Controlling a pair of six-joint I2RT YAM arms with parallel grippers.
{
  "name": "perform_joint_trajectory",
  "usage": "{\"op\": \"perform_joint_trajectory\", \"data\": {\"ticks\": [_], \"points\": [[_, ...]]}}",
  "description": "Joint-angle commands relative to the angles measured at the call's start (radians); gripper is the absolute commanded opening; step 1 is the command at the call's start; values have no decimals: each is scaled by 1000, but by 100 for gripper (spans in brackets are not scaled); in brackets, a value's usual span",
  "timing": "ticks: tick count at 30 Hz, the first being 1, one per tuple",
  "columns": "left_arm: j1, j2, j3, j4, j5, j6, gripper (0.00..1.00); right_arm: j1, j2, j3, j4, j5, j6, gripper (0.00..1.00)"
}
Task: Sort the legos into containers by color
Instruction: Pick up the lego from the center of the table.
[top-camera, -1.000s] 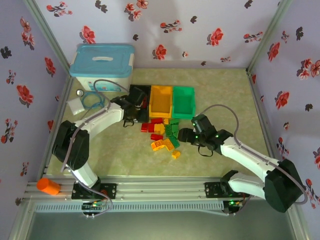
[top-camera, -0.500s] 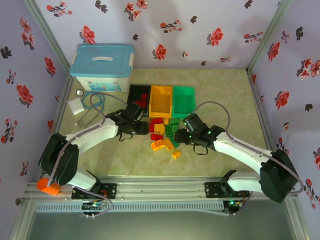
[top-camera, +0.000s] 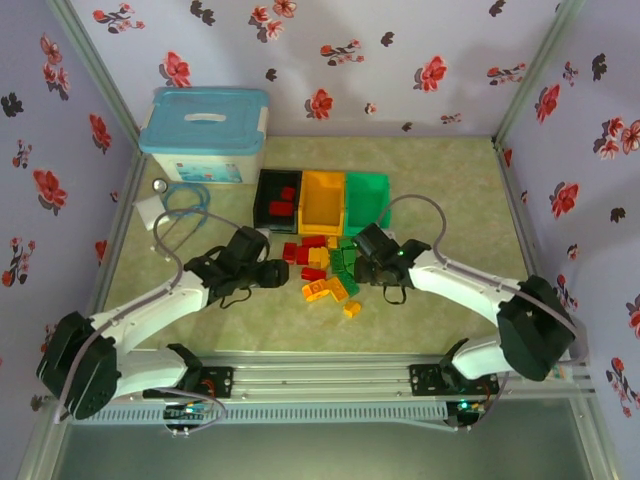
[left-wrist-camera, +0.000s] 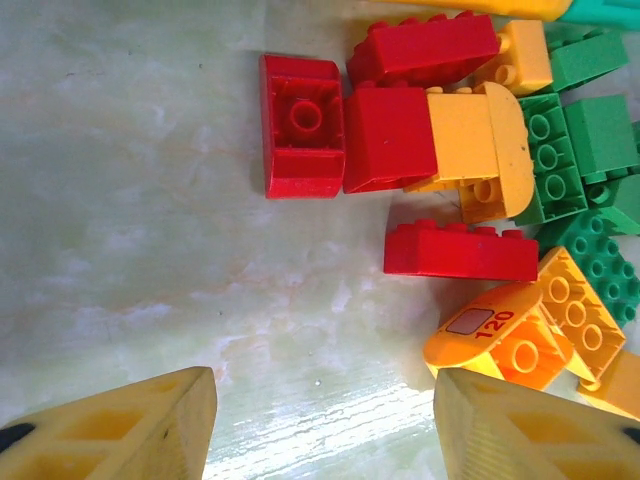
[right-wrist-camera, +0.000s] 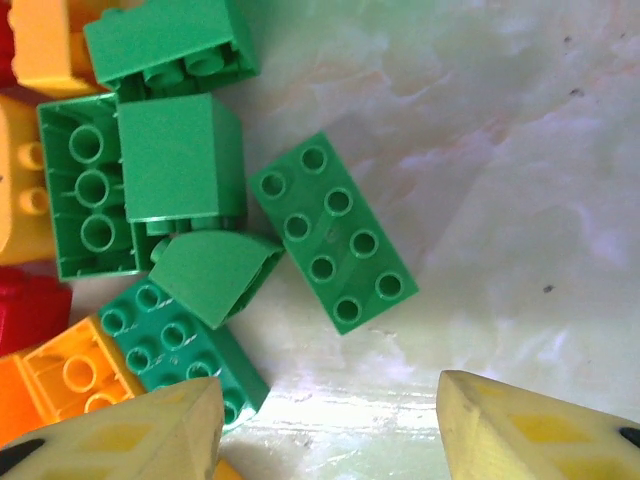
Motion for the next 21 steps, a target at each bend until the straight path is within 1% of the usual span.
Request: {"op": "perform_joint_trajectory", "data": {"ticks": [1, 7, 16, 21], "points": [[-7, -25, -23, 16, 4, -14, 59, -14, 60, 53, -76, 52, -41, 60], [-10, -67, -52, 19, -7, -20, 58, -51, 115, 66, -74, 19, -71, 61], [-9, -70, -60, 18, -9, -17, 57, -99, 184, 73, -31, -49, -130, 60], [-9, -80, -68, 18, -14, -16, 56, -121, 221, 91, -9, -114, -183, 60]]}}
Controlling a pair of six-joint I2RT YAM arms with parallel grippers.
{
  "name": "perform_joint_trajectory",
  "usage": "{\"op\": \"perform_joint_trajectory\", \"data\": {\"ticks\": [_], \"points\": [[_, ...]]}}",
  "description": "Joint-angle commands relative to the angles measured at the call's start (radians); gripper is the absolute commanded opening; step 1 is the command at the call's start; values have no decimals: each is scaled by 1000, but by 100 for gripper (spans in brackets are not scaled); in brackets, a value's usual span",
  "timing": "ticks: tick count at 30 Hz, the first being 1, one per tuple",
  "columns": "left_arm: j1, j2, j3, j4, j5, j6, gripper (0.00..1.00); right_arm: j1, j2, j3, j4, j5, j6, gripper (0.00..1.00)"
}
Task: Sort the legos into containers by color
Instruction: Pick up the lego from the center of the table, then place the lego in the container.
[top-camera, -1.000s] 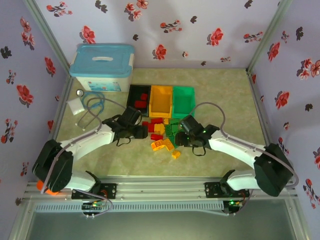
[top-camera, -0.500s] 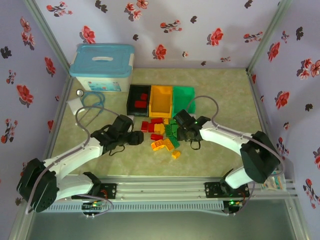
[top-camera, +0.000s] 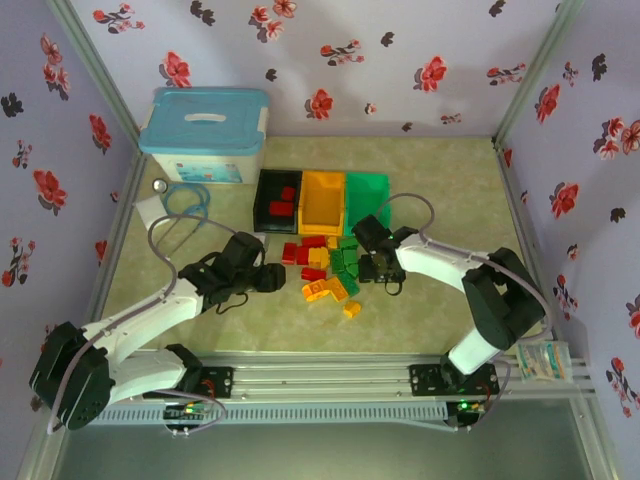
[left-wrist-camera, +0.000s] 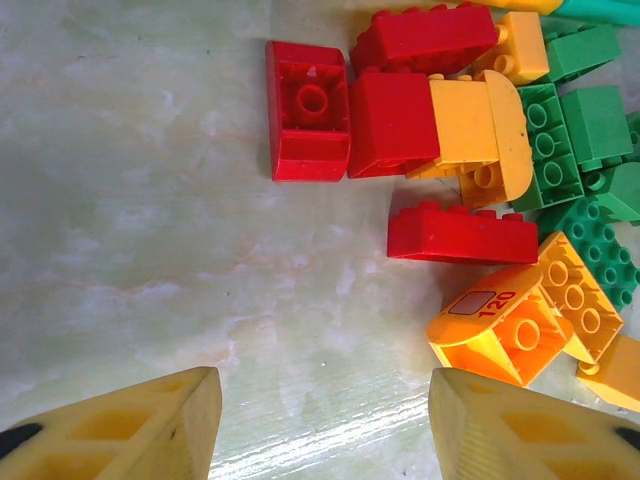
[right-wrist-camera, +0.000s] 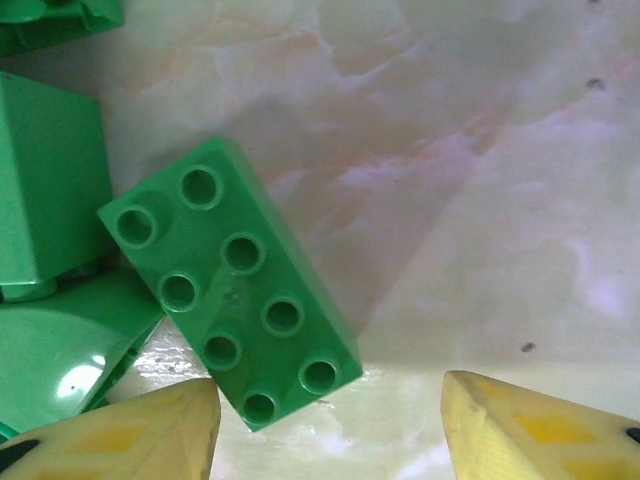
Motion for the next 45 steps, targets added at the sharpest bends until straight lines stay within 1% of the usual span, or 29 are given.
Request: {"op": "perform_joint_trajectory", "data": {"ticks": [1, 5, 12, 19, 21, 22, 26, 30, 34, 36, 39, 45], "points": [[-6, -23, -23, 12, -12, -11, 56, -18, 32, 37, 14, -56, -60, 60], [-7, -26, -29, 13, -13, -15, 56, -38, 68, 51, 20, -82, -78, 58], [-7, -31, -34, 13, -26, -18, 54, -42, 105, 40, 58, -111, -84, 51], [-6, -32, -32, 10, -29, -19, 52, -41, 95, 8, 75, -129, -61, 33], [-7, -30, -31, 10, -30, -16, 51, -37, 84, -2, 74, -132, -49, 25], [-7, -31, -31, 9, -29, -14, 51, -32, 75, -4, 69, -134, -42, 23], [-7, -32, -26, 2, -36, -5, 50, -9, 33, 7, 33, -114, -26, 22], [-8, -36, -29, -1, -42, -5, 50, 17, -30, 62, -47, -69, -26, 21], [-15, -45, -41, 3, -46, -11, 49, 15, -96, 129, -102, -26, -46, 20], [-22, -49, -46, 1, -50, -12, 49, -6, -105, 172, -121, -24, -68, 20], [-35, -56, -50, -7, -62, -15, 49, -48, -78, 251, -145, -42, -106, 20], [-69, -94, -56, -24, -79, -24, 49, -127, 52, 439, -210, -69, -182, 20]]}}
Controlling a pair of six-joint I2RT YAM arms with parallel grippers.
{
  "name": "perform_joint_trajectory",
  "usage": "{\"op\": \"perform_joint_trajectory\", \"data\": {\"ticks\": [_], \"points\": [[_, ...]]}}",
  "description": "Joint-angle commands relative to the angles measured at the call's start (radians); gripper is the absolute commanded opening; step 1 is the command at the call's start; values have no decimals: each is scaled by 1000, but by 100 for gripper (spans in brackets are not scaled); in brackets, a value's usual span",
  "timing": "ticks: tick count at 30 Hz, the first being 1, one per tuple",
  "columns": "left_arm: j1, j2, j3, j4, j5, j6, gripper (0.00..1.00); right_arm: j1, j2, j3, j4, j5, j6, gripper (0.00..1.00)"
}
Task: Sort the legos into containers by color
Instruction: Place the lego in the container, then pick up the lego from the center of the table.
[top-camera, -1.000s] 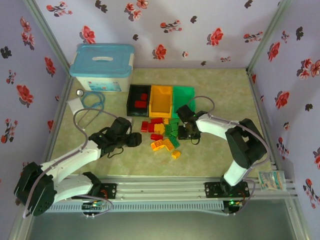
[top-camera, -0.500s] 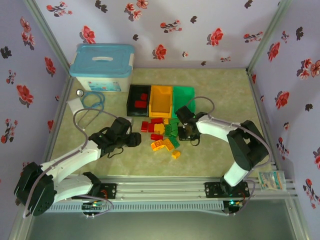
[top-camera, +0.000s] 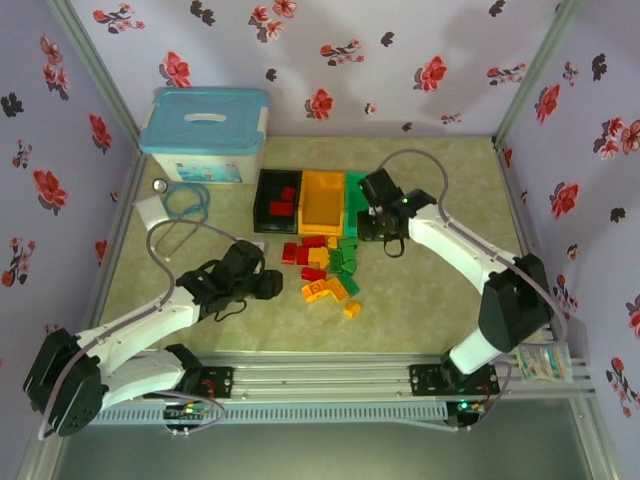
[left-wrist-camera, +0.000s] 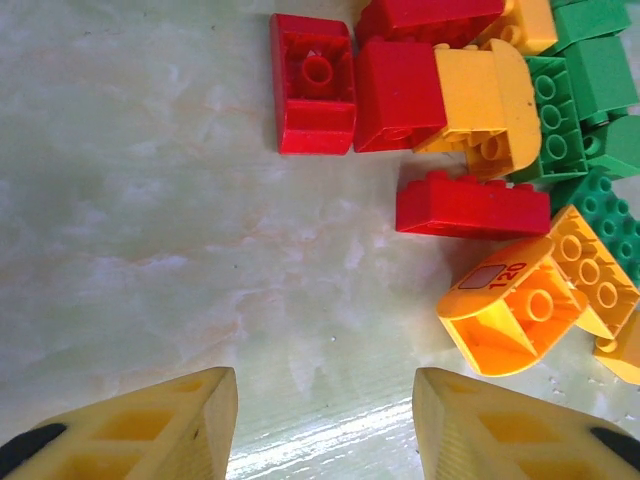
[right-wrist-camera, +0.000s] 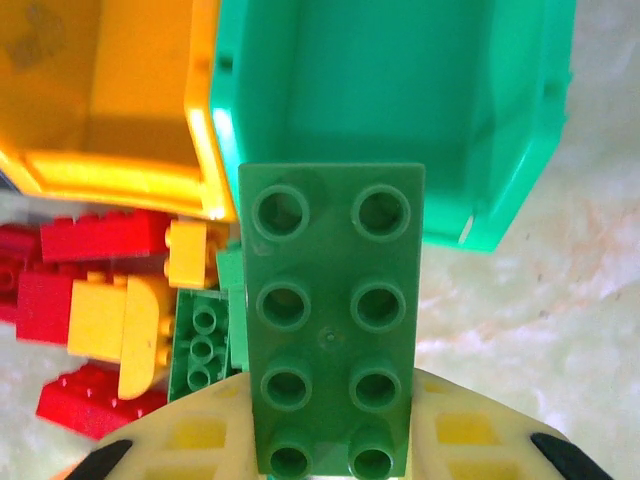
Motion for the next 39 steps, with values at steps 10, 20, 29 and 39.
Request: {"op": "perform_joint_trajectory", "data": {"ticks": [10, 20, 29, 39], "points": [[-72, -82, -24, -45, -69, -44, 49, -113, 274, 322, -146, -8, -109, 26], [-83, -95, -9, -58, -80, -43, 49, -82, 242, 321, -138, 3, -66, 61], [-83, -77, -21, -7, -78, -48, 49, 45, 21, -25, -5, -41, 22, 60], [-86, -25, -2, 15, -65, -41, 49, 95, 15, -253, 215, -97, 162, 62]]}}
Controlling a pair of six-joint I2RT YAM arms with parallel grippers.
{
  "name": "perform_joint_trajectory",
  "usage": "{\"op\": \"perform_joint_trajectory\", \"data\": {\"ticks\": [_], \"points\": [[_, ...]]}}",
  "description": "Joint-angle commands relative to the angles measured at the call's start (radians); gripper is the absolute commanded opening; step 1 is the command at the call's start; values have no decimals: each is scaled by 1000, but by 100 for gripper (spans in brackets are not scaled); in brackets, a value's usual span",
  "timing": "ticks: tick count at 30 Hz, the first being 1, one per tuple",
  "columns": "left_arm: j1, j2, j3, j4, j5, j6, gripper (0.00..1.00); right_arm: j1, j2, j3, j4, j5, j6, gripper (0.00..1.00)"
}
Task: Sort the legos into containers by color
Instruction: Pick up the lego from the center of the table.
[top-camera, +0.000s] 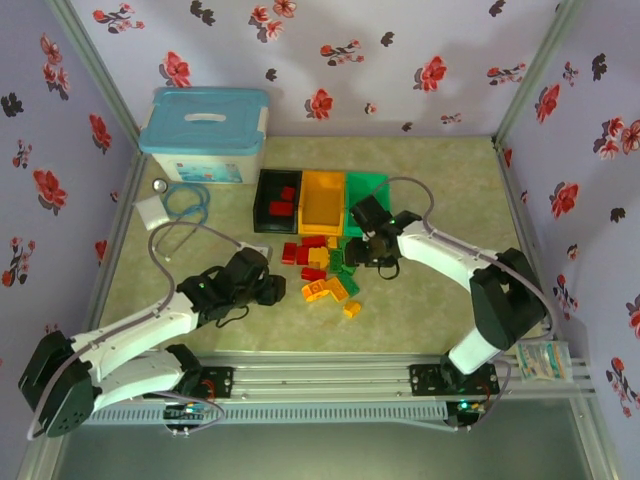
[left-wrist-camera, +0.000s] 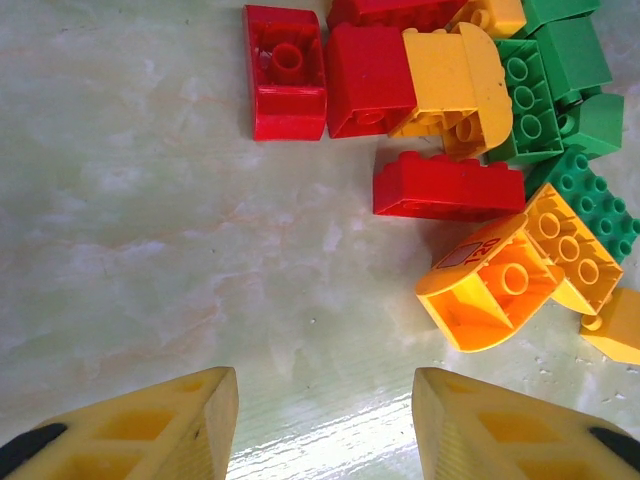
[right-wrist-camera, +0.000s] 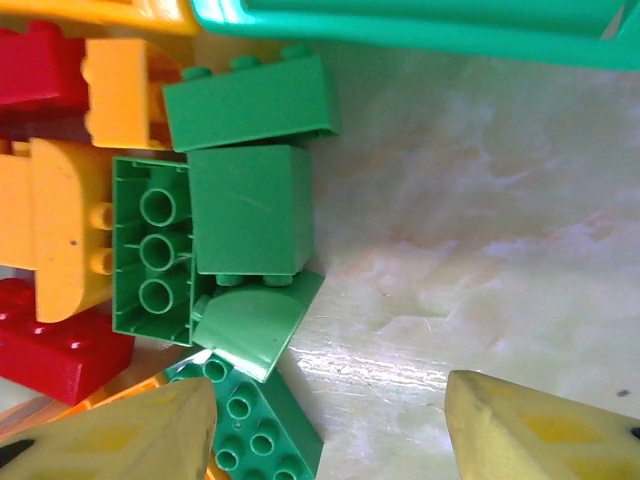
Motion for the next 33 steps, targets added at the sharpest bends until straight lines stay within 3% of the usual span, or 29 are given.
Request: {"op": "perform_joint_trajectory", "data": {"ticks": [1, 14, 25, 33], "points": [[-8, -2, 8, 19, -7, -12, 49, 16, 28, -10, 98, -14, 64, 62], [-8, -29, -28, 15, -16, -25, 49, 44, 165, 39, 123, 22, 105, 59], [-7, -35, -48, 24, -23, -33, 49, 57, 160, -31, 152, 37, 160, 52], [-8, -28, -34, 26, -23, -29, 48, 80, 72, -72, 130, 84, 180, 34]]}}
